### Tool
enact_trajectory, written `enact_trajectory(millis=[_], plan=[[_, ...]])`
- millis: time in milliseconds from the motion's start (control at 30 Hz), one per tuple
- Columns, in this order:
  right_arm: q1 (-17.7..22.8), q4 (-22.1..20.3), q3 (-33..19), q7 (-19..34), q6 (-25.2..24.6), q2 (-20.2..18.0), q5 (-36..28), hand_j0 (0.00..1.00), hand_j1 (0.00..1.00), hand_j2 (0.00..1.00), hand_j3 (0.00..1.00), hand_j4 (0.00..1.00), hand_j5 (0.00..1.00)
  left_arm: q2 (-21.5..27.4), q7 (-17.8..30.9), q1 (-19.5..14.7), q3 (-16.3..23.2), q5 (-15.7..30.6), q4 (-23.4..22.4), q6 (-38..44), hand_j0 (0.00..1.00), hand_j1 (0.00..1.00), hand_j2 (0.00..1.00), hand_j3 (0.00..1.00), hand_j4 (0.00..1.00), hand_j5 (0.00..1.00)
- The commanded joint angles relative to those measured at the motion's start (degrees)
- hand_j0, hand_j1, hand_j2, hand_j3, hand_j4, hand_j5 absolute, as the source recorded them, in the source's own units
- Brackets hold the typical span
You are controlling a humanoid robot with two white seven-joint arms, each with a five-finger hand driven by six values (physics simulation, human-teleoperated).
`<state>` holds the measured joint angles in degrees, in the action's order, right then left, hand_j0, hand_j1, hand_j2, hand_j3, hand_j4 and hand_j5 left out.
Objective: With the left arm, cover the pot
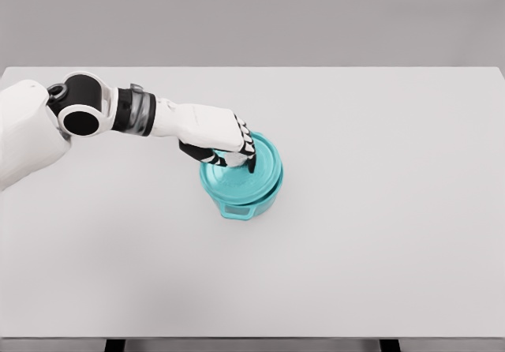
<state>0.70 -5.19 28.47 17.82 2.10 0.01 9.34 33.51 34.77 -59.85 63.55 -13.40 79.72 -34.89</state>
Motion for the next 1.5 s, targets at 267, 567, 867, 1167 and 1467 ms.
enact_trajectory(millis=[267, 567, 867, 1167, 1467], plan=[[0.0, 0.0, 0.01, 0.02, 0.01, -0.01, -0.02, 1.0, 1.0, 1.0, 1.0, 1.0, 1.0, -0.82, 0.23, 0.0, 0.0, -0.13, 0.0, -0.11, 0.75, 0.75, 0.75, 0.75, 0.75, 0.75], [0.0, 0.0, 0.01, 0.02, 0.01, -0.01, -0.02, 1.0, 1.0, 1.0, 1.0, 1.0, 1.0, -1.43, 0.23, 0.09, 0.08, -0.13, -0.61, -0.11, 0.83, 0.83, 0.83, 0.83, 0.83, 0.83], [0.0, 0.0, 0.01, 0.02, 0.01, -0.01, -0.02, 1.0, 1.0, 1.0, 1.0, 1.0, 1.0, -2.05, 0.23, 0.09, 0.0, -0.22, -1.32, -0.11, 0.88, 0.88, 0.88, 0.88, 0.88, 0.88], [0.0, 0.0, 0.01, 0.02, 0.01, -0.01, -0.02, 1.0, 1.0, 1.0, 1.0, 1.0, 1.0, -2.84, 0.23, 0.09, 0.0, -0.22, -1.76, -0.11, 0.95, 0.95, 0.95, 0.95, 0.95, 0.95], [0.0, 0.0, 0.01, 0.02, 0.01, -0.01, -0.02, 1.0, 1.0, 1.0, 1.0, 1.0, 1.0, -2.84, 0.23, 0.0, -0.09, -0.04, -2.02, -0.11, 1.0, 1.0, 1.0, 1.0, 1.0, 1.0]])
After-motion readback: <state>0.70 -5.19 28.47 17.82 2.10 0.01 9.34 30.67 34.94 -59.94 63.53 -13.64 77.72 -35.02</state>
